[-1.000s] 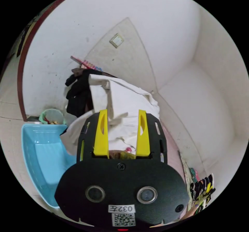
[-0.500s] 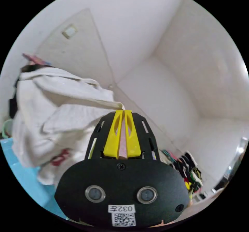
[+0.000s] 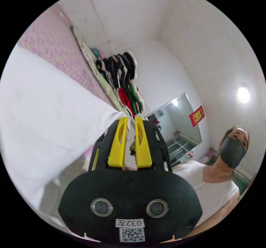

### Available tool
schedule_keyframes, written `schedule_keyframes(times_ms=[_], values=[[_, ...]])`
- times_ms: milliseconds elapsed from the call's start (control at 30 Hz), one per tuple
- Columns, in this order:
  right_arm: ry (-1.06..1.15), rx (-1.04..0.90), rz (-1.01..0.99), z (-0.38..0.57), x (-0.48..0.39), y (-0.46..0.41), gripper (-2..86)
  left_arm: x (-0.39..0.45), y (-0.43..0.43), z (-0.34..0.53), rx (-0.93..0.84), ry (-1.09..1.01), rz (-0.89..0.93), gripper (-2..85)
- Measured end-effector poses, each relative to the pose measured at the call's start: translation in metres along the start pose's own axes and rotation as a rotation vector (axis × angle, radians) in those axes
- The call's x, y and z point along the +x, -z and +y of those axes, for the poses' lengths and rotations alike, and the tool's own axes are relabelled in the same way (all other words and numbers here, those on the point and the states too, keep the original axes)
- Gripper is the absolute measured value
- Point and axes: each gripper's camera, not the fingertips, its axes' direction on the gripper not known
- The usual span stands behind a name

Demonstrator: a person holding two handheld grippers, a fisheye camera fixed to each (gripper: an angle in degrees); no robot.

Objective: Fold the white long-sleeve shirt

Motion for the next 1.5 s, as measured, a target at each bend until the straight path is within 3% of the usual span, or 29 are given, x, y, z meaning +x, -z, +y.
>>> schedule_keyframes(times_ms=[133, 200, 300, 400, 633, 767, 900, 1033, 1233, 1333, 1400, 1433, 1500], values=[[-0.031, -0.020, 0.060, 0.012, 0.004, -0.002, 10.0, 0.042, 0.024, 0.021, 0.053, -0.108, -0.134, 4.5], [-0.055, -0.053, 0.083, 0.016, 0.007, -0.014, 10.2, 0.074, 0.064, 0.040, 0.144, -0.161, -0.395, 5.8], [-0.055, -0.096, 0.145, 0.016, 0.006, -0.032, 10.9, 0.090, 0.125, 0.072, 0.314, -0.074, -0.672, 7.8], [-0.039, -0.127, 0.172, 0.011, 0.001, -0.051, 11.3, 0.090, 0.178, 0.107, 0.469, 0.092, -0.823, 10.2], [-0.011, -0.222, 0.203, -0.007, -0.010, -0.092, 13.2, 0.075, 0.224, 0.132, 0.680, 0.246, -0.752, 12.8], [0.012, -0.310, 0.230, -0.016, -0.014, -0.114, 14.2, 0.073, 0.211, 0.108, 0.640, 0.258, -0.847, 13.0], [0.076, -0.433, 0.220, -0.025, -0.023, -0.153, 14.5, 0.053, 0.184, 0.075, 0.461, 0.259, -0.752, 11.2], [0.150, -0.523, 0.229, -0.033, -0.032, -0.184, 14.3, 0.055, 0.165, 0.062, 0.416, 0.227, -0.797, 10.2], [0.167, -0.538, 0.042, -0.046, -0.031, -0.197, 9.2, 0.061, 0.170, 0.043, 0.389, 0.177, -0.691, 2.0], [0.237, -0.562, -0.122, -0.048, -0.048, -0.207, 7.6, 0.086, 0.200, 0.033, 0.472, 0.047, -0.536, -0.1], [0.273, -0.582, -0.096, -0.050, -0.058, -0.215, 7.9, 0.103, 0.240, 0.037, 0.640, -0.035, -0.410, -0.6], [0.260, -0.575, -0.069, -0.052, -0.056, -0.216, 8.0, 0.105, 0.249, 0.038, 0.667, -0.031, -0.409, -0.6], [0.165, -0.555, -0.046, -0.060, -0.037, -0.223, 8.5, 0.100, 0.271, 0.034, 0.664, 0.068, -0.573, -0.5]])
